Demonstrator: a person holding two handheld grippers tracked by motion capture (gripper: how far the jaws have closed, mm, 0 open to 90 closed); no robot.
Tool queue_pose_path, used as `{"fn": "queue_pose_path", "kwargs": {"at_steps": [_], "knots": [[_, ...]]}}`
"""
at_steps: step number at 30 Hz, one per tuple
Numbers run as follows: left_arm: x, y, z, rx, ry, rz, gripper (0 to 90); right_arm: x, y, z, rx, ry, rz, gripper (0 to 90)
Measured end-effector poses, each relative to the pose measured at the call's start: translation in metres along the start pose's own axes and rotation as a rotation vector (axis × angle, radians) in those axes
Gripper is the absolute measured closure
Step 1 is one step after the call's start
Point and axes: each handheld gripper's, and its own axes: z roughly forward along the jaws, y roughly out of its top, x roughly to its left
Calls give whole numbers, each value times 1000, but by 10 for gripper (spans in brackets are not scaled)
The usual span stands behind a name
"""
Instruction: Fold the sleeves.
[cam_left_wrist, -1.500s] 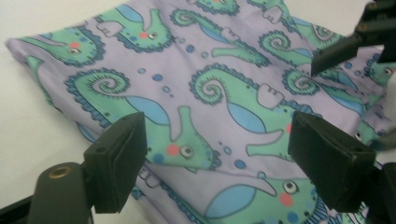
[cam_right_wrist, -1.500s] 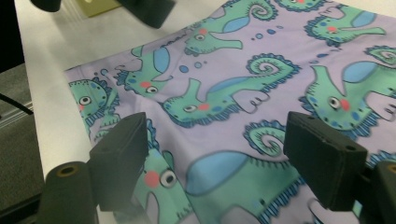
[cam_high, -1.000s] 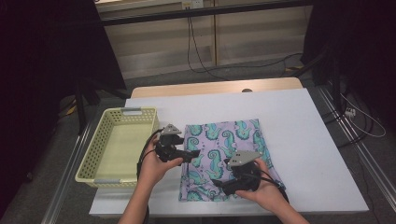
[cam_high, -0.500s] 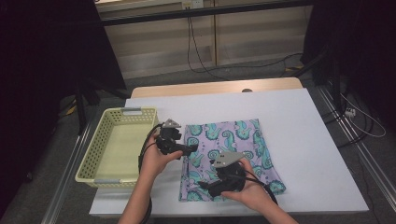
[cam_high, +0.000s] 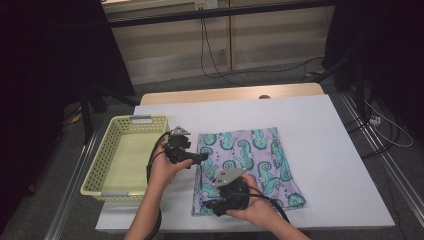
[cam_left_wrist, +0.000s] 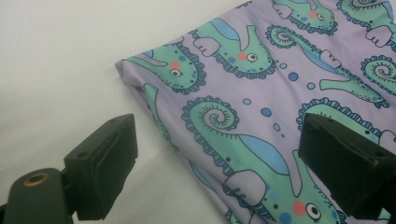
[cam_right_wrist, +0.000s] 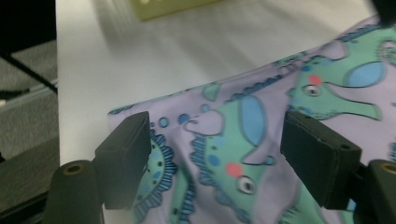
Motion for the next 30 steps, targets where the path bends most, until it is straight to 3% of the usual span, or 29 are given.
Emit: {"fn": "queue_pose_path", "kwargs": {"at_steps": [4, 8, 14, 21, 30], "knots": [[4, -1, 0, 5, 4, -5, 123, 8, 1, 10, 18, 20, -17, 242], [5, -2, -1, 6, -1, -8, 124, 15, 1, 17, 63, 9, -54, 203], [4, -3, 0, 10, 5, -4, 124, 23, 1, 21, 76, -11, -99, 170], [2, 0, -3, -2, 6, -6, 126, 24, -2, 20, 74, -21, -81, 174], [3, -1, -6, -8, 26, -7, 127, 23, -2, 18, 72, -31, -68, 245]]}}
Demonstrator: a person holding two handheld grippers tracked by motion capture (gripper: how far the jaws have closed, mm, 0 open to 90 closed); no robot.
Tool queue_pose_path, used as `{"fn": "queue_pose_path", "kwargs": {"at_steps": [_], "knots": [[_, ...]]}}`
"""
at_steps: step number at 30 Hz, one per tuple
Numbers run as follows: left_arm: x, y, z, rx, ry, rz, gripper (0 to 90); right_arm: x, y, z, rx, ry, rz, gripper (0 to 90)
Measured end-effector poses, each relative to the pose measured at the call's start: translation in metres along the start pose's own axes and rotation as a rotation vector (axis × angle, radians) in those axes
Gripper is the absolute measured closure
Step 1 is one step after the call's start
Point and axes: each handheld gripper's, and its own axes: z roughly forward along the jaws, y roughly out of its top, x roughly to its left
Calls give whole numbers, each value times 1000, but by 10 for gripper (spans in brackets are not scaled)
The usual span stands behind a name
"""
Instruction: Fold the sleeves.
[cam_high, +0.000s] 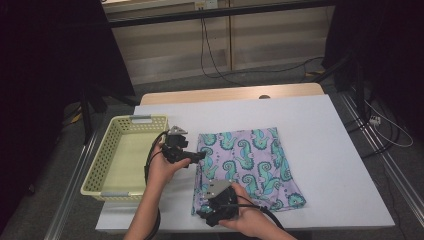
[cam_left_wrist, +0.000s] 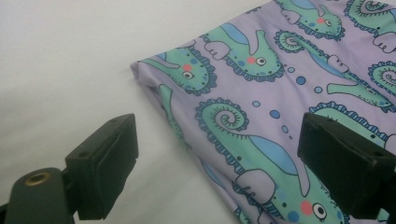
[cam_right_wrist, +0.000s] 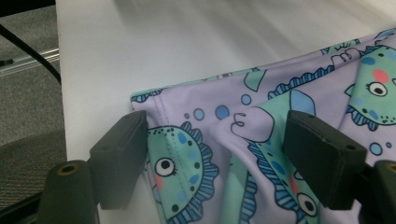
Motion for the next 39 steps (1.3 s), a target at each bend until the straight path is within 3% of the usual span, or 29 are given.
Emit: {"fn": "queue_pose_path", "kwargs": {"at_steps": [2, 6, 11, 16, 30, 39], "knots": [[0, 0, -1, -10, -20, -15, 126, -2, 0, -1, -6, -6, 8, 295], [1, -2, -1, -8, -6, -14, 127, -6, -1, -2, -19, -17, 22, 399], [6, -2, -1, 1, -4, -19, 126, -6, -1, -2, -20, -28, 28, 414], [5, -2, -2, -3, -3, -23, 126, -9, -2, -4, -27, -33, 47, 514], [8, -2, -3, -10, 7, -26, 122, -12, -2, -5, -31, -50, 46, 612], [8, -1, -2, -12, -3, -24, 121, -15, -1, -5, -32, -46, 60, 772]]}}
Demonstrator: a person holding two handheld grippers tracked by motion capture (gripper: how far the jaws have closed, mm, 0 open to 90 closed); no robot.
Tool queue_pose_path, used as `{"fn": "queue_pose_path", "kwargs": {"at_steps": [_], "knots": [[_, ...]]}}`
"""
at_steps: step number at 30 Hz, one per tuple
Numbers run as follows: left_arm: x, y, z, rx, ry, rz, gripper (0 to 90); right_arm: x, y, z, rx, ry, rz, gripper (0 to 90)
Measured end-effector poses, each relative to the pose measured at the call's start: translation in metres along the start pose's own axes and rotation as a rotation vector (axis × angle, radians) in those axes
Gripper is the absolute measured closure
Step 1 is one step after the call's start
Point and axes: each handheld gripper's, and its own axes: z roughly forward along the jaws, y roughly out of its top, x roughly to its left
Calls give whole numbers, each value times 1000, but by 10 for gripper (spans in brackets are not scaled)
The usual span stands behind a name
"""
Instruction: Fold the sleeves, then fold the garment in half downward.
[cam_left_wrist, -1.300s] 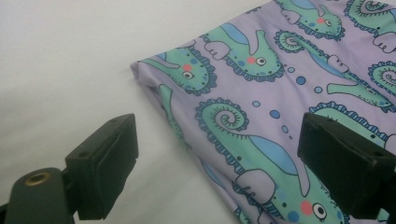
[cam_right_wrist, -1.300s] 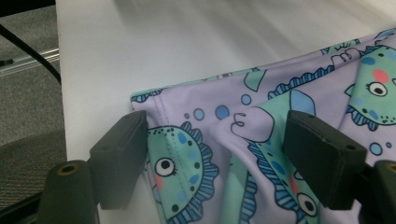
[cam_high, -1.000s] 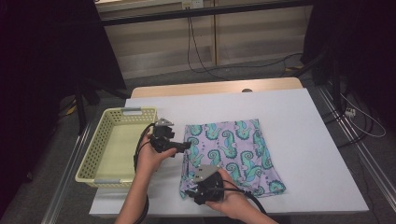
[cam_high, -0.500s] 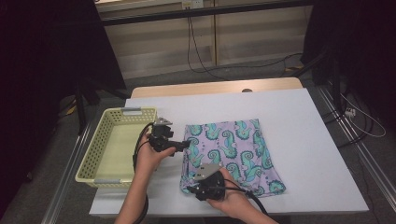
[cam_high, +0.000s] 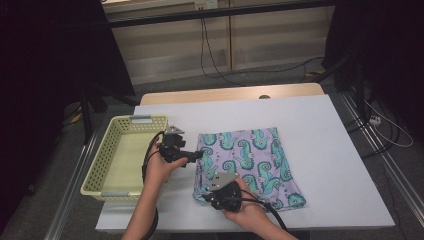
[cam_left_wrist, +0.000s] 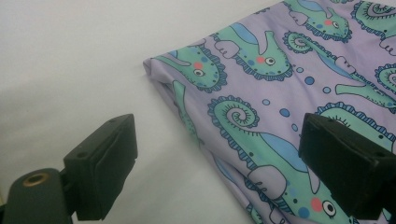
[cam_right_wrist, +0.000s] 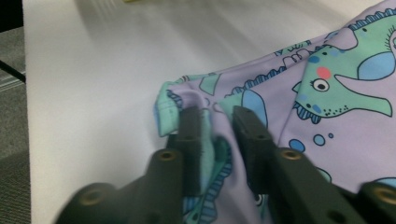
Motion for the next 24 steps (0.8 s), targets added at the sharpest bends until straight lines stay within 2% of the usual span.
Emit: {"fn": "queue_pose_path", "kwargs": {"at_steps": [10, 15, 24], "knots": [[0, 1, 1, -2, 2, -10, 124, -1, 0, -3, -14, -20, -1, 843], [0, 2, 0, -4, 15, -7, 125, -2, 0, -5, -25, -15, -2, 848], [1, 8, 6, -6, 24, -36, 165, -4, 0, -11, -46, 8, 8, 848]]}}
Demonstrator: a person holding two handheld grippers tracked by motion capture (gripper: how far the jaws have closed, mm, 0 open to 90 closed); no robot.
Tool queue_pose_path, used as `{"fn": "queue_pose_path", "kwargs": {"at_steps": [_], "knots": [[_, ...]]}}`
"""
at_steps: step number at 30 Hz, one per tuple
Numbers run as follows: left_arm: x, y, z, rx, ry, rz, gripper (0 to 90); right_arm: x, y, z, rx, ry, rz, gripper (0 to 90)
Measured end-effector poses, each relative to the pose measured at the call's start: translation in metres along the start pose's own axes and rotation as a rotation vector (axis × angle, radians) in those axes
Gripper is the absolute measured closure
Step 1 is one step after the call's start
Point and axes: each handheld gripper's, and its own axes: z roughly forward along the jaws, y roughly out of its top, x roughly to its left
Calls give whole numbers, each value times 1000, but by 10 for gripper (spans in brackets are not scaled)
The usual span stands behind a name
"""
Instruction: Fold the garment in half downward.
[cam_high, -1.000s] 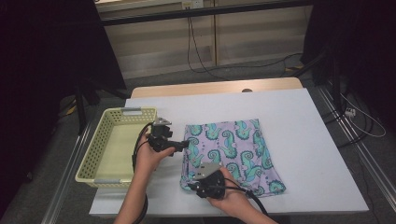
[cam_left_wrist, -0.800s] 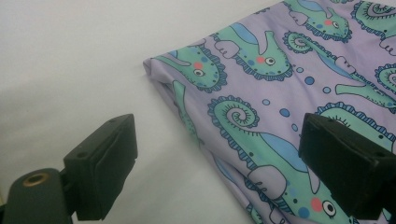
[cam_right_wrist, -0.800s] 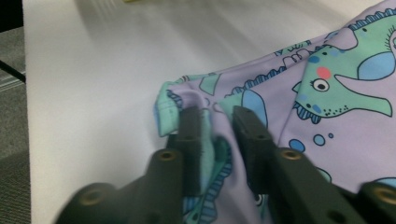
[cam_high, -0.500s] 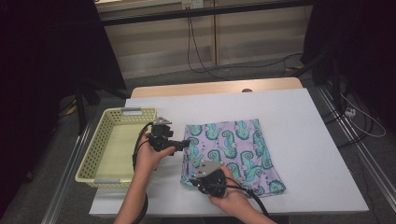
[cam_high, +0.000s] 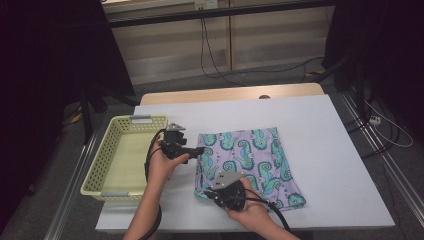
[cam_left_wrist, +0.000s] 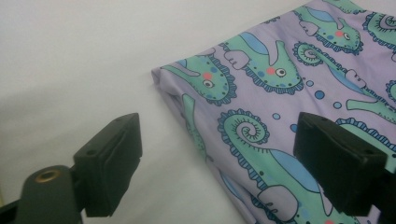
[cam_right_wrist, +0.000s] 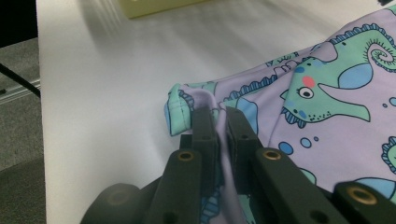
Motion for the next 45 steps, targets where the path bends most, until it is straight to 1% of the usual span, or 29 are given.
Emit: {"fn": "queue_pose_path", "kwargs": {"at_steps": [2, 3, 4, 6, 8, 9, 11, 13, 15, 18, 19, 21, 24, 25, 27, 28, 29, 31, 32, 35, 37, 38, 39, 40, 41, 42, 43, 44, 45], "knots": [[1, 1, 1, 3, 10, -4, 163, 0, 0, -1, -5, 3, 2, 848], [1, 2, 2, -4, 17, -8, 163, 0, 1, -1, -6, 3, 2, 848], [1, 3, 2, -4, 23, -2, 165, 0, 1, -1, -8, 6, 4, 848], [2, 3, 4, -21, 39, 17, 197, 0, 2, -1, -6, 8, 0, 848], [3, 4, 9, -31, 49, 26, 218, 0, 2, 0, -1, 13, -9, 847], [3, 4, 11, -28, 57, 24, 238, 0, 3, 0, -2, 13, -9, 848], [4, 6, 16, -29, 56, 17, 295, 0, 3, -1, -4, 16, -13, 848], [5, 9, 23, -21, 59, 9, 300, -1, 3, -2, -9, 18, -13, 848], [6, 10, 29, -13, 68, 5, 323, -1, 4, -3, -12, 20, -12, 848], [8, 12, 37, -10, 94, 2, 330, -1, 4, -4, -19, 22, -17, 848], [10, 13, 38, 2, 101, 22, 331, -1, 4, -5, -20, 22, -15, 848], [11, 13, 42, 0, 108, 4, 358, 0, 4, -5, -19, 23, -15, 848], [11, 13, 48, 5, 99, -15, 375, 0, 5, -5, -21, 25, -12, 849], [11, 13, 49, 17, 103, -8, 389, 0, 5, -5, -22, 25, -8, 850], [13, 14, 53, 10, 114, -21, 406, 0, 5, -5, -22, 28, -15, 851], [14, 15, 54, 29, 117, -12, 414, 0, 6, -5, -22, 30, -17, 851], [15, 15, 57, 21, 120, -24, 423, 1, 6, -5, -21, 31, -17, 852], [17, 15, 61, 33, 113, -29, 432, 1, 6, -4, -20, 35, -15, 852], [17, 14, 64, 33, 118, -35, 449, 1, 6, -3, -16, 34, -17, 851], [16, 17, 65, 50, 148, -19, 506, 2, 6, -3, -12, 34, -21, 852], [15, 19, 66, 65, 159, -8, 554, 3, 6, -3, -14, 36, -20, 852], [14, 20, 66, 64, 168, -12, 579, 3, 6, -3, -16, 34, -23, 853], [14, 20, 66, 66, 167, -16, 631, 3, 6, -3, -16, 33, -24, 853], [13, 20, 66, 66, 171, -22, 661, 3, 6, -4, -17, 32, -24, 853], [13, 21, 66, 71, 171, -36, 695, 4, 6, -4, -19, 29, -22, 853], [12, 21, 67, 76, 168, -34, 719, 4, 6, -4, -20, 26, -25, 853], [10, 22, 67, 79, 163, -42, 767, 4, 7, -4, -20, 23, -24, 853], [9, 24, 68, 92, 170, -34, 802, 5, 7, -4, -21, 21, -24, 853], [8, 26, 68, 99, 169, -43, 815, 5, 7, -3, -19, 21, -25, 853]]}}
